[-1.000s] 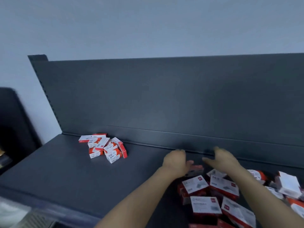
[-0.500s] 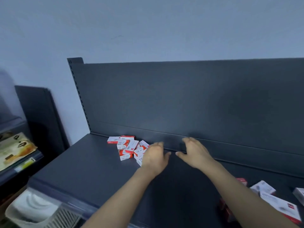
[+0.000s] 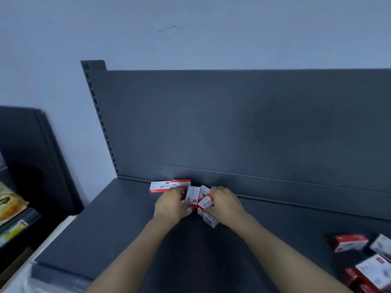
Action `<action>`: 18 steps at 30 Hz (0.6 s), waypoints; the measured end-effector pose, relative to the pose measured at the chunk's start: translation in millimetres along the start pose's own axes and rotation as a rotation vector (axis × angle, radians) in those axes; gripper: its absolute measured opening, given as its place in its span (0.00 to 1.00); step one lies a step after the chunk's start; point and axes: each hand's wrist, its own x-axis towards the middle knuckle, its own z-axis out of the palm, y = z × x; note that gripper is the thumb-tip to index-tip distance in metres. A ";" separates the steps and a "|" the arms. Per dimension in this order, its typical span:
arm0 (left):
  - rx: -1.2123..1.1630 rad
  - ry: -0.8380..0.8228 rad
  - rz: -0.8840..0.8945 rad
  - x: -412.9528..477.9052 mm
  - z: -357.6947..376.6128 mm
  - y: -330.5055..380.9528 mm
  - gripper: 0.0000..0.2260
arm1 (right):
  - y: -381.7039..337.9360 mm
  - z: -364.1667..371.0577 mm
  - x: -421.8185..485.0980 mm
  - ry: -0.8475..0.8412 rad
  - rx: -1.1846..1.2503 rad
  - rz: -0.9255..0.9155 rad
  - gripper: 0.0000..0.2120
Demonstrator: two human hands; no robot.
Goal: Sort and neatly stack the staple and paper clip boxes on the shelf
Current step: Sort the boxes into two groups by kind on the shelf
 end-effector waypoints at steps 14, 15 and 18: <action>0.096 -0.166 -0.008 8.9 20.1 -15.4 0.19 | -7.1 30.5 5.5 -0.081 -0.251 0.050 0.30; 0.117 -0.182 -0.013 8.9 18.3 -17.1 0.20 | -6.3 31.1 5.6 -0.077 -0.259 0.055 0.29; 0.186 -0.219 -0.018 8.6 15.0 -21.3 0.27 | -5.1 30.9 4.4 -0.082 -0.268 0.097 0.29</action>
